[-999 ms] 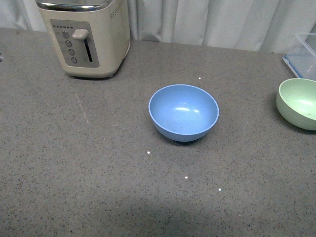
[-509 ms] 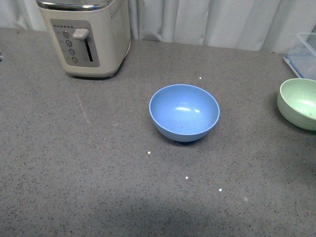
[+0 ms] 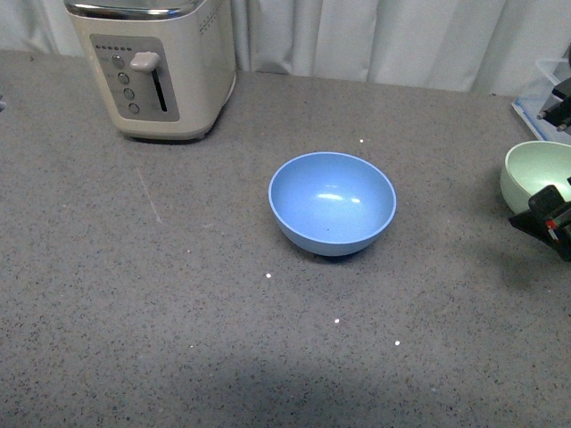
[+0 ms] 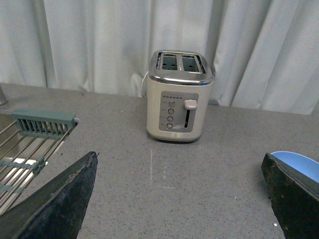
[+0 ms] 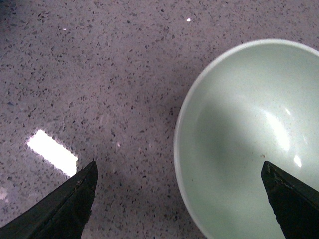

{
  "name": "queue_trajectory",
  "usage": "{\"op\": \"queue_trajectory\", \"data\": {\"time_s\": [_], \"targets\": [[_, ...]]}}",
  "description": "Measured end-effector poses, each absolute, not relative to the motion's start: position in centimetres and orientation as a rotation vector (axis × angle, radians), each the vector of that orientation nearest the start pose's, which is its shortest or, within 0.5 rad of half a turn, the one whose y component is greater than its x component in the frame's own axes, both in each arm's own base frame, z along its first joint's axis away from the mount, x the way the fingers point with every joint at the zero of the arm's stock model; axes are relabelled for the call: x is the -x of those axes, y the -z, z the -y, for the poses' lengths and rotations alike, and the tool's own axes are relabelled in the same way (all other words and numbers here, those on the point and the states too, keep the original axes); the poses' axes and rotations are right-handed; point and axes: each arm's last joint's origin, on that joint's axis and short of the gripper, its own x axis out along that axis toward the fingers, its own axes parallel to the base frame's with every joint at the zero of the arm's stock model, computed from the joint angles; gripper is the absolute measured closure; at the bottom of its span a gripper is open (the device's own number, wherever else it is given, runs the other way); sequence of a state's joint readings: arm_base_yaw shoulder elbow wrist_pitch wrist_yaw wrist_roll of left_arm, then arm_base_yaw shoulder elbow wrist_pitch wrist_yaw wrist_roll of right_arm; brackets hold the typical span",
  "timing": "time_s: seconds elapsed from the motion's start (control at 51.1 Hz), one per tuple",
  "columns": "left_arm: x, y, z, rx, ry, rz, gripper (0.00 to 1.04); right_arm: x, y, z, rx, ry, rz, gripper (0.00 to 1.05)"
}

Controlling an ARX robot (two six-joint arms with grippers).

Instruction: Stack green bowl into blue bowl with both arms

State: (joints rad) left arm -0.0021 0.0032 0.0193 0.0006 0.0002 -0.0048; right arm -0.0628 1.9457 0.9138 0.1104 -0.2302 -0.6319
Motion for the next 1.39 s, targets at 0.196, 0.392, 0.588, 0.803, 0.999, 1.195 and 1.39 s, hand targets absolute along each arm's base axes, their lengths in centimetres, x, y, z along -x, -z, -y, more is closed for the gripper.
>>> {"op": "queue_trajectory", "data": {"time_s": [0.196,0.392,0.588,0.803,0.999,1.195,1.39], "targets": [[-9.7,-17.0,0.0,0.005,0.002,0.017,0.06,-37.5,-9.1,0.7,0.481,-0.465,-0.862,0.09],[-9.7,-17.0,0.0,0.005,0.002,0.017,0.06,-37.8,-8.1,0.7,0.512,-0.464,-0.922,0.09],[-9.7,-17.0,0.0,0.005,0.002,0.017,0.06,-38.0,-7.7,0.7,0.505,-0.470,-0.945,0.30],[-9.7,-17.0,0.0,0.005,0.002,0.017,0.06,-38.4,-7.9,0.7,0.500,-0.463,-0.937,0.62],[-9.7,-17.0,0.0,0.005,0.002,0.017,0.06,-38.5,-8.1,0.8,0.507,-0.453,-0.940,0.96],[-9.7,-17.0,0.0,0.005,0.002,0.017,0.06,-38.5,-8.1,0.8,0.512,-0.452,-0.948,1.03],[-9.7,-17.0,0.0,0.005,0.002,0.017,0.06,-38.0,-9.1,0.2,0.529,-0.479,-0.923,1.03]]}}
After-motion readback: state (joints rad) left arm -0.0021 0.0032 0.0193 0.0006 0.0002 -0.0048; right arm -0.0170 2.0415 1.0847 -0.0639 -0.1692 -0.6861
